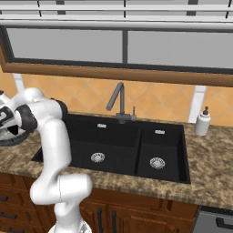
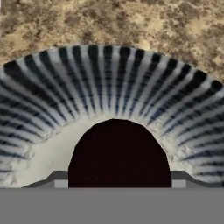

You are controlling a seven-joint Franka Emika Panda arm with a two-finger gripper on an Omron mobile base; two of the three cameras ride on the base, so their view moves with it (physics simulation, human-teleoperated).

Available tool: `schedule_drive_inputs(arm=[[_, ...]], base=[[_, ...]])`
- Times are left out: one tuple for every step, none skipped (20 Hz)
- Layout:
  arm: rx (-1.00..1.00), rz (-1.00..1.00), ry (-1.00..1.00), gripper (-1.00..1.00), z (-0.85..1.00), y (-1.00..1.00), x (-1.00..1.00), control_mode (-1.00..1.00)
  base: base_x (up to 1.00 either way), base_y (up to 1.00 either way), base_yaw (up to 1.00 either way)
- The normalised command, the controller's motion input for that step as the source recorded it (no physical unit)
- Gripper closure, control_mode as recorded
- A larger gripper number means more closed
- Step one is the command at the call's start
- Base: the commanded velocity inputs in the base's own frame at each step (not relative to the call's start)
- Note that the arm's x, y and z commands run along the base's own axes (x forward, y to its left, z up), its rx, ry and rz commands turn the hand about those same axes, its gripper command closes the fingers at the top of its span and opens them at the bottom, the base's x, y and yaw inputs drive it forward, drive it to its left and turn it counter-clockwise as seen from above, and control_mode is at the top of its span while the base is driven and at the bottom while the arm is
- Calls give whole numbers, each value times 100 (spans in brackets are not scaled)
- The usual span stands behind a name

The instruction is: Pick the avocado from the sink and place it in the bowl. Then pick the bowl and place it in the microwave. Then close the microwave door and press the start button.

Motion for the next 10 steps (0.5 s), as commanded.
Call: schedule_drive_inputs(arm=[[-3, 0, 0, 100, -42, 0, 30, -100], [-3, 0, 0, 100, -43, 0, 29, -100], [-1, 0, 0, 100, -39, 0, 34, -100], [-2, 0, 0, 100, -36, 0, 29, -100], [-2, 0, 0, 100, -37, 0, 26, -100], [-2, 0, 0, 100, -39, 0, 24, -100], [-2, 0, 0, 100, -39, 0, 21, -100], [-1, 0, 1, 100, -38, 0, 20, -100], [-1, 0, 2, 100, -33, 0, 16, -100], [-1, 0, 4, 100, -28, 0, 13, -100]], base=[[0, 0, 0], [0, 0, 0], [0, 0, 0], [0, 0, 0], [0, 0, 0], [0, 0, 0], [0, 0, 0], [0, 0, 0], [0, 0, 0], [0, 0, 0]])
